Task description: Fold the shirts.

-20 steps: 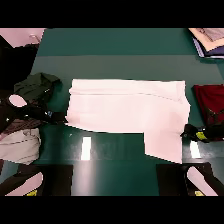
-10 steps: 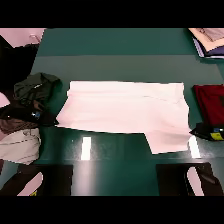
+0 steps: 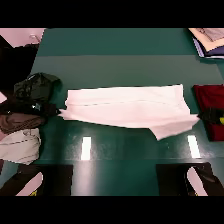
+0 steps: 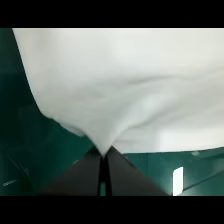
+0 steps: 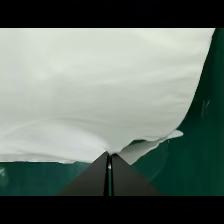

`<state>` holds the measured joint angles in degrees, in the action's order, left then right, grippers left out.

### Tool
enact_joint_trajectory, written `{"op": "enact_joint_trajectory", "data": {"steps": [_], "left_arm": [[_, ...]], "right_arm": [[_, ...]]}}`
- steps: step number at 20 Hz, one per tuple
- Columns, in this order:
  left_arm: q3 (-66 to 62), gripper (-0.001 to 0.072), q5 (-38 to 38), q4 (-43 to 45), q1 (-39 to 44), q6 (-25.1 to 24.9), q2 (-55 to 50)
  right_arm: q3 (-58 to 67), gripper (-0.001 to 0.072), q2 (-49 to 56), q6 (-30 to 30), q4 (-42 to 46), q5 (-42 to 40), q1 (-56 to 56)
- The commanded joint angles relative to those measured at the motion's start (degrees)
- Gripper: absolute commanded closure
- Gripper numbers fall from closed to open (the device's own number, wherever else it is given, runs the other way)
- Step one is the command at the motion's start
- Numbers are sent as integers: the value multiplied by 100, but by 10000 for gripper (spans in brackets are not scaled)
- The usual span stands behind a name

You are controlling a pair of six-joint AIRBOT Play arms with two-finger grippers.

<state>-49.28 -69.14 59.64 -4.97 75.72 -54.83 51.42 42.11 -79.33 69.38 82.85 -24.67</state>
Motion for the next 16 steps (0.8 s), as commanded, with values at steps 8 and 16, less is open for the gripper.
{"op": "enact_joint_trajectory", "data": {"steps": [8, 16], "left_arm": [[-1604, 684, 1202, -50, 0, 90, -1980], [-2074, 144, 2625, -251, -2, 680, -2992]], "right_arm": [[2020, 692, 2938, -144, 120, -988, 831], [3276, 473, 4863, -271, -575, -1947, 1266]]}}
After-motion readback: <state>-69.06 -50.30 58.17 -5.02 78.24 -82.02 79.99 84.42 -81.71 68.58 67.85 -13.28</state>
